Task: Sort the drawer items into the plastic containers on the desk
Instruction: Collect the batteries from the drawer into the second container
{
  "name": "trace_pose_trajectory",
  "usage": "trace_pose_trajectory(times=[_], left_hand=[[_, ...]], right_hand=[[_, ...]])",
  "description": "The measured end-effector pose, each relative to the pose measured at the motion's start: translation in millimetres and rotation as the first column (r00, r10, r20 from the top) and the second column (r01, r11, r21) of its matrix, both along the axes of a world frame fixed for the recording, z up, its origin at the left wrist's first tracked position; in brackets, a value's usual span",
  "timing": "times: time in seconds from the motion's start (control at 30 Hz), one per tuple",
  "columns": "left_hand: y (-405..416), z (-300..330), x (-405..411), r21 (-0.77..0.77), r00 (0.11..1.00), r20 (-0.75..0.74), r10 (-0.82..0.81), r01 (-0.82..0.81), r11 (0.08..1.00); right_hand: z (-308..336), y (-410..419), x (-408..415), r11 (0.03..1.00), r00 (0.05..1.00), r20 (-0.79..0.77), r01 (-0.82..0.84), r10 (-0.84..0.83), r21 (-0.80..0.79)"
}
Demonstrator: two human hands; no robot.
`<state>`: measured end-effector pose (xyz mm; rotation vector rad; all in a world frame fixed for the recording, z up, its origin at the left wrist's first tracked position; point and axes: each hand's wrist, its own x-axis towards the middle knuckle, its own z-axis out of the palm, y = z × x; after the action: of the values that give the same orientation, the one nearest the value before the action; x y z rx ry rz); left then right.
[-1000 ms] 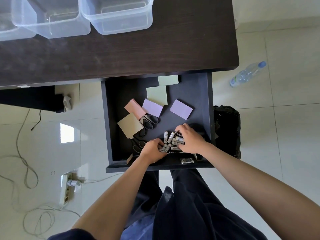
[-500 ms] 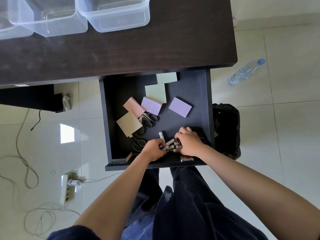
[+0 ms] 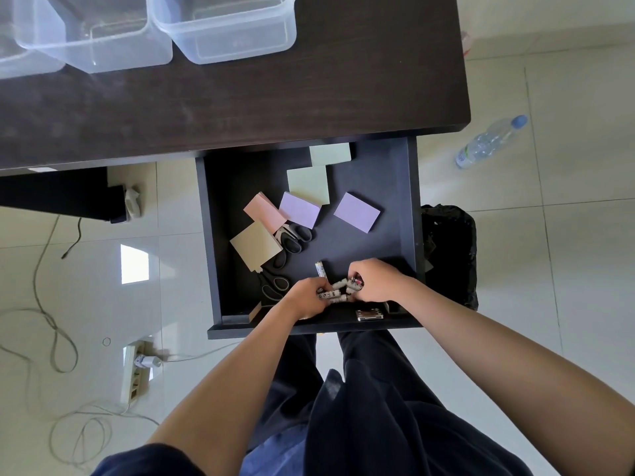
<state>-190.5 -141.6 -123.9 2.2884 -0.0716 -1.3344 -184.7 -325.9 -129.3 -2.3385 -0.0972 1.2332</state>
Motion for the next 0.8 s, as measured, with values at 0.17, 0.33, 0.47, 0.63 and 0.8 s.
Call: trace_pose_trajectory(times=[0.17, 0.33, 0.47, 0.63, 0.8], left_hand=[[0, 1, 4, 0.002, 0.999, -0.035, -0.028, 0.028, 1.000], [5, 3, 2, -0.023, 1.000, -0.013, -0.012, 0.011, 1.000], [9, 9, -1, -0.039, 0.999, -0.003, 0.032, -0.032, 0.999], [17, 19, -2, -0.048, 0.993, 0.012, 0.113, -0.113, 0.992], [29, 37, 0, -0.079, 0.979, 0.060, 0.193, -0.188, 0.979]], right_hand=[[-1, 2, -3, 0.989, 0.991, 0.006, -0.131, 0.132, -0.068], [4, 2, -2, 0.980, 0.982, -0.029, -0.186, 0.184, -0.065], [9, 2, 1, 0.979, 0.977, -0.095, -0.196, 0.190, -0.054], [17, -1, 1, 0.984, 0.978, -0.120, -0.175, 0.169, -0.041], [26, -7, -2, 0.999, 0.995, -0.104, 0.001, 0.003, 0.038]])
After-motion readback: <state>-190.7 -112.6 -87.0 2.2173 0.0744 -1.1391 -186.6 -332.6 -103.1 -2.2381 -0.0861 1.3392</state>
